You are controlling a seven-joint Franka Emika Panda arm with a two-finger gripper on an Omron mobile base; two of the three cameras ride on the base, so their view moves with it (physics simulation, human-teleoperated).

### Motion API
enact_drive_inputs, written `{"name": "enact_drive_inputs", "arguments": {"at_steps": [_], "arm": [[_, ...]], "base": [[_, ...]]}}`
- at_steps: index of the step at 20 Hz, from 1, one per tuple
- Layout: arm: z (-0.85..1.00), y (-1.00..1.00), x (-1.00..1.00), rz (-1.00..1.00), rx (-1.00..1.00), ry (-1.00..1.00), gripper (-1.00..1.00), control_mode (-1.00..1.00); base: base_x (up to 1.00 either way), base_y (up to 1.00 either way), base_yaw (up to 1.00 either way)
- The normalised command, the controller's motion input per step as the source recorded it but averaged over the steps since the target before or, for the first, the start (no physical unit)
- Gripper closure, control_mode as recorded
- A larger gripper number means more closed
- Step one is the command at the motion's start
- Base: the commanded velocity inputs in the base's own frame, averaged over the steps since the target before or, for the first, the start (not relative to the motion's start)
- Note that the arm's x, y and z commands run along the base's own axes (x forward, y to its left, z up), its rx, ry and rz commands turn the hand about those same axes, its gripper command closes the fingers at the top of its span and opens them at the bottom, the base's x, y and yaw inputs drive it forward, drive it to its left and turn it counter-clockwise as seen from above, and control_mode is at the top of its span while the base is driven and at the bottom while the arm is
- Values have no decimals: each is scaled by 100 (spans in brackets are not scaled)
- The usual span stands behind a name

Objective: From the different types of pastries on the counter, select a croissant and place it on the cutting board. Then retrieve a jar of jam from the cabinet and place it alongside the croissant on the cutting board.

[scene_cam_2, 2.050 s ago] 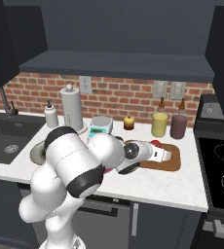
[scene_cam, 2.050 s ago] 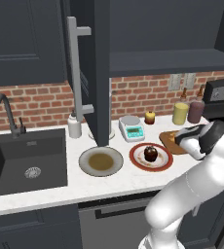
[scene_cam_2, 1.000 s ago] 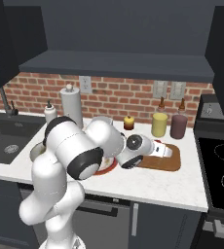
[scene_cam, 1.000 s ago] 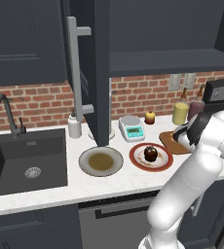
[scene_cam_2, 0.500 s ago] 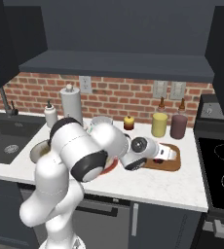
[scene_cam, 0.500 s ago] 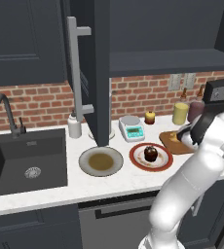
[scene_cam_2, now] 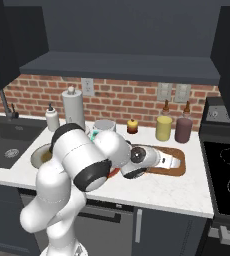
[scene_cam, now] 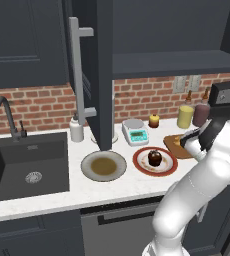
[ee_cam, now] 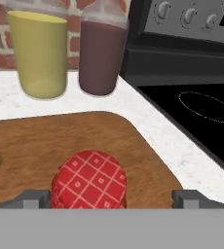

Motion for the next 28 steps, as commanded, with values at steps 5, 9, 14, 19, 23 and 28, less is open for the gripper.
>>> {"name": "enact_drive_inputs", "arguments": {"at_steps": [5, 9, 14, 19, 23, 28], "arm": [[56, 0, -48, 0, 0, 0, -100, -100], [98, 0, -22, 0, 0, 0, -100, -100], [100, 0, 0, 1, 0, 3, -100, -100], [91, 1, -15, 6, 6, 21, -100, -100], [51, 32, -62, 16, 16, 20, -100, -100], [52, 56, -67, 21, 25, 17, -100, -100]], "base": [[0, 0, 0], [0, 0, 0], [0, 0, 0], [0, 0, 0], [0, 0, 0], [0, 0, 0]]}}
